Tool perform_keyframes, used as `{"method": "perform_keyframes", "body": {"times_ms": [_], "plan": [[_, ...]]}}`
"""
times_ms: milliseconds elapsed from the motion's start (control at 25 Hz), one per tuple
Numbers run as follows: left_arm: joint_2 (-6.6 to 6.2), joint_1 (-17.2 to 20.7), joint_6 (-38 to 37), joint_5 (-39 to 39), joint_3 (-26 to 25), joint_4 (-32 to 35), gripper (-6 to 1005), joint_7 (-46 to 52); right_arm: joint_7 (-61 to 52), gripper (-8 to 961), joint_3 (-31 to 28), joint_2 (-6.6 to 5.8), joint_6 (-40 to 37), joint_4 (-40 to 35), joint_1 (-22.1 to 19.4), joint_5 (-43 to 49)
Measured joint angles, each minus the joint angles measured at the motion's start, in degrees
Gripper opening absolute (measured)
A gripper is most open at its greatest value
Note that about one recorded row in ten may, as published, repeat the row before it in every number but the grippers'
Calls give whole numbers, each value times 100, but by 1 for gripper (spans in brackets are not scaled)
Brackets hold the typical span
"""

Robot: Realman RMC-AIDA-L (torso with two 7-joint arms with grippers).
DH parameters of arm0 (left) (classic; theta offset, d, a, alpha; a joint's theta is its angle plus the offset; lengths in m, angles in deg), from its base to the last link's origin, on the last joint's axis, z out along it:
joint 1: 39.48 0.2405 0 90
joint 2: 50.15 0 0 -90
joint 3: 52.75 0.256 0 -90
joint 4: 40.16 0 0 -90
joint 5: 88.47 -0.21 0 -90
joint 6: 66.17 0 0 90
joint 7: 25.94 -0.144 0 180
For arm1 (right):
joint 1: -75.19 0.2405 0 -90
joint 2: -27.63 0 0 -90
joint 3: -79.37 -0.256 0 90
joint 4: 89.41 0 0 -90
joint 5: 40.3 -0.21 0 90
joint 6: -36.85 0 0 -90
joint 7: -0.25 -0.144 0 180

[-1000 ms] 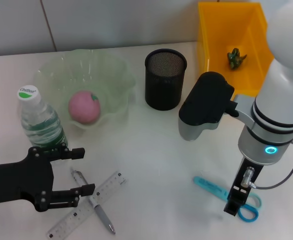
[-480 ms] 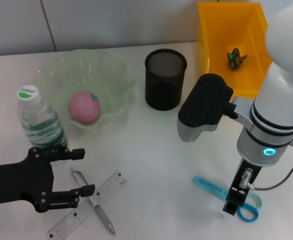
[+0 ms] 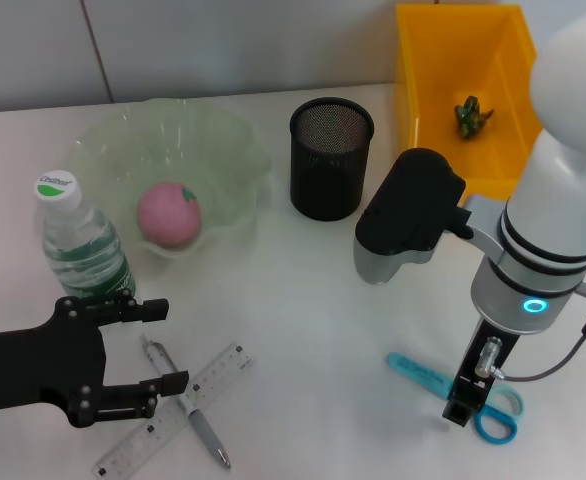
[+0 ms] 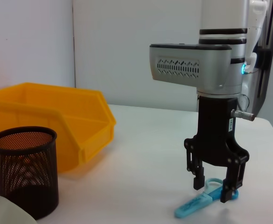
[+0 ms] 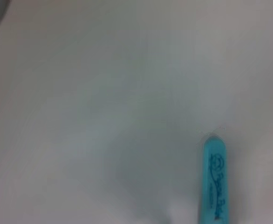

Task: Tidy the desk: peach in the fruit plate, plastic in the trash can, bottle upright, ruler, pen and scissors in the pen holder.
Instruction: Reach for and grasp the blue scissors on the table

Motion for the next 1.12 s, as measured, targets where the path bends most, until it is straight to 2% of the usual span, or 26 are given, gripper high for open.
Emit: {"method": "perform_keyframes", "body": {"times_ms": [200,1120], "plan": [[-5,0,-8,0,0,0,786,0,-10,414,53,0,38,18,-13,-4],[2,14,-20,34,0,0,787,0,-55,397,115,-5,103,41,-22,49]]}}
